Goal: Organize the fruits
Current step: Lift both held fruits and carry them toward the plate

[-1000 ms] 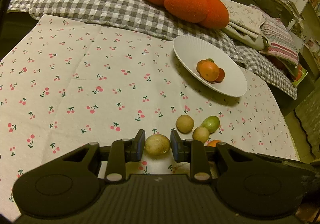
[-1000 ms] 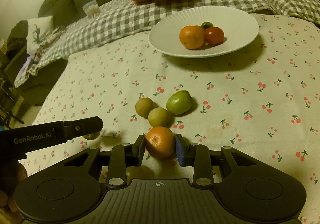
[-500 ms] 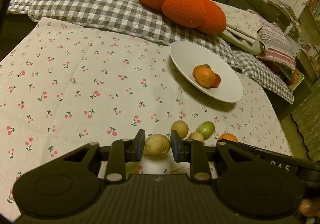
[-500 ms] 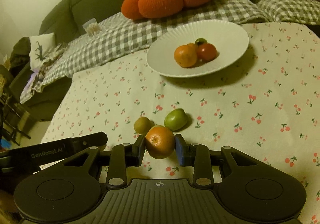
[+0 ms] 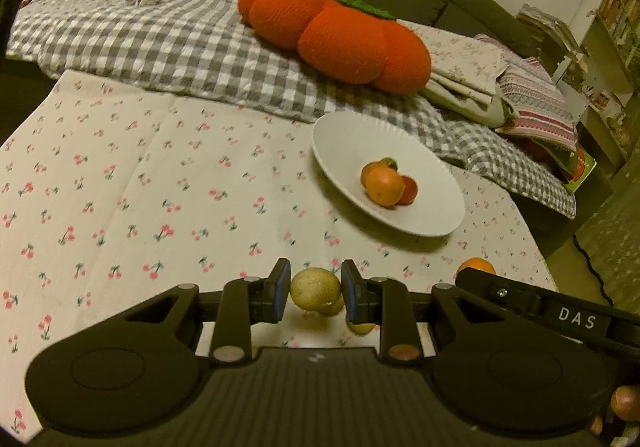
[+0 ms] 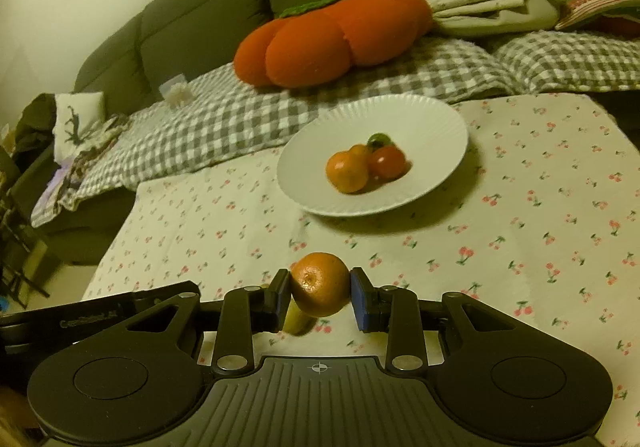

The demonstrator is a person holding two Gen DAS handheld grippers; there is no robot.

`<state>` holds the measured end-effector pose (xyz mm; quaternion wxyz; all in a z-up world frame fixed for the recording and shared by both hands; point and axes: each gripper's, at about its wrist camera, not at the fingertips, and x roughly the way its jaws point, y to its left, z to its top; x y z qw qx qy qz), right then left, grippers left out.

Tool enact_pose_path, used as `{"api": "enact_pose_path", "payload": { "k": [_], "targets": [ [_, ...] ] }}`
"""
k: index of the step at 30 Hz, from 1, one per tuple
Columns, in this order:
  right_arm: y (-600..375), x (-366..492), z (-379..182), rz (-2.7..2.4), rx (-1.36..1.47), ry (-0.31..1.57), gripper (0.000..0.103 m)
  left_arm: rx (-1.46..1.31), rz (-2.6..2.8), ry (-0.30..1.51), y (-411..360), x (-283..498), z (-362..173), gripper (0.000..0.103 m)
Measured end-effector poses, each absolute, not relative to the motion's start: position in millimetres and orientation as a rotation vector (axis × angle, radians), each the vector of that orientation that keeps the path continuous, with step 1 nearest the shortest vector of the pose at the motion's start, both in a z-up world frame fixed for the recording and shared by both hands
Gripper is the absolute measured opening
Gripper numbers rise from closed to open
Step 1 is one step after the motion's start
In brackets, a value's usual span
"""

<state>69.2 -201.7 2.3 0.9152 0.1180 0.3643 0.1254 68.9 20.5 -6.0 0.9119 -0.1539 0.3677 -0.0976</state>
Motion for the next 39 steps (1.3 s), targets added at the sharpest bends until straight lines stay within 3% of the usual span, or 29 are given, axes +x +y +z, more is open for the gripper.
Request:
{"api": "enact_pose_path", "payload": {
  "k": [22,39],
  "targets": [
    [-250.6,108.5,18.3,0.154,0.262,0.679,0.031,-0.250,-0.279,0.686,-26.5,131.3,17.2,0.025],
    [-271.5,156.7,7.5,0.094,0.209,0.653,0.031,-0.237,-0.303,0.692,-44.4,187.6,-5.7,0.026]
  ]
}}
